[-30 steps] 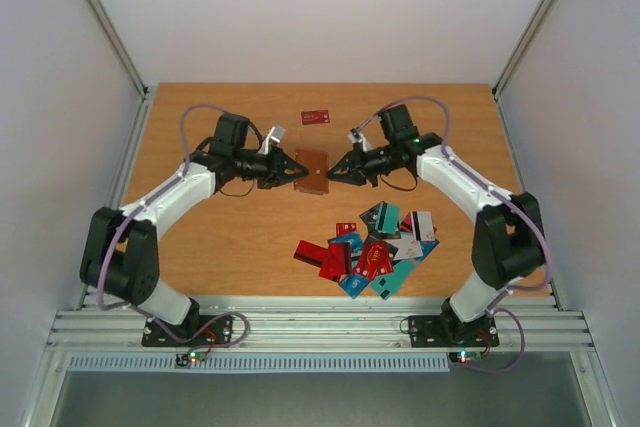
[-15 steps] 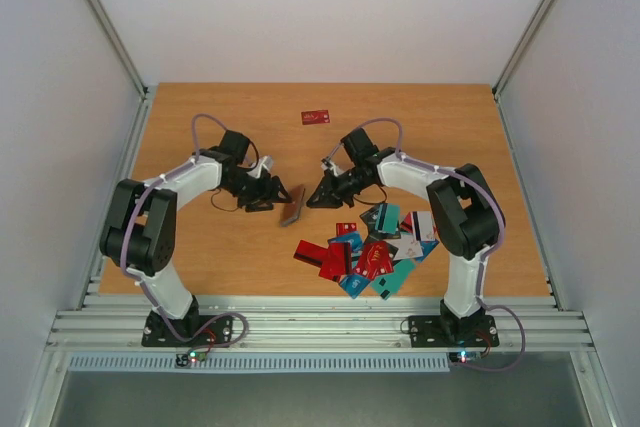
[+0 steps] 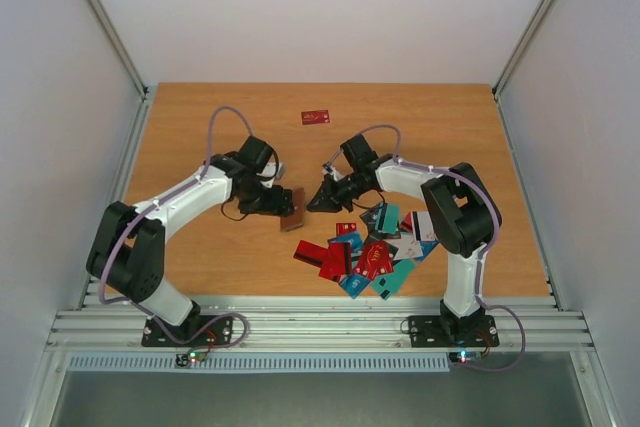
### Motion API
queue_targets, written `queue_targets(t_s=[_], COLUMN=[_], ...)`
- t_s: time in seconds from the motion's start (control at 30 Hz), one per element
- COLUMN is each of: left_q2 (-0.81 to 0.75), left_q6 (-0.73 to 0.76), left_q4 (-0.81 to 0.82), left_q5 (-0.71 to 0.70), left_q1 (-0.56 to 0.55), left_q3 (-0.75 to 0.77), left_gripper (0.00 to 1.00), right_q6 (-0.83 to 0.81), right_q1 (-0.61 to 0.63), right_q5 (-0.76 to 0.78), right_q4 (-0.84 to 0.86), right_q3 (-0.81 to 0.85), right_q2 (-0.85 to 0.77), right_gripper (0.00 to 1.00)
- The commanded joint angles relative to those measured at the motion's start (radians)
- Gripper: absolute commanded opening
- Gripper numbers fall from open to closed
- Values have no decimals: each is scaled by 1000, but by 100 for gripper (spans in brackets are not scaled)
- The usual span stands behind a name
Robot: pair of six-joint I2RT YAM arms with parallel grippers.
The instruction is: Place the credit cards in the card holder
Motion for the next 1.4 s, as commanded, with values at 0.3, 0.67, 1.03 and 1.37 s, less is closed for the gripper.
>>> queue_targets(t_s=[0.3,0.67,1.03,1.37], left_q2=[18,91,69,4], left_q6=[-55,-69,-54,-69], left_q4=[57,104,64,74], left_q5=[-165,-265,-340,-336], left_q1=[-153,-188,-187,-147], left_q3=[26,29,39,10], left_gripper=[99,99,92,90], right_q6=[55,49,27,-7], right_q1=[7,8,8,8], right_q5=[-19,-24,-19,-7], right_q4=[49,23,12,-21], right_q3=[-26,-18,-46,-40], right_q2=[-73,-93,-83,-70], right_gripper=[1,1,1,1])
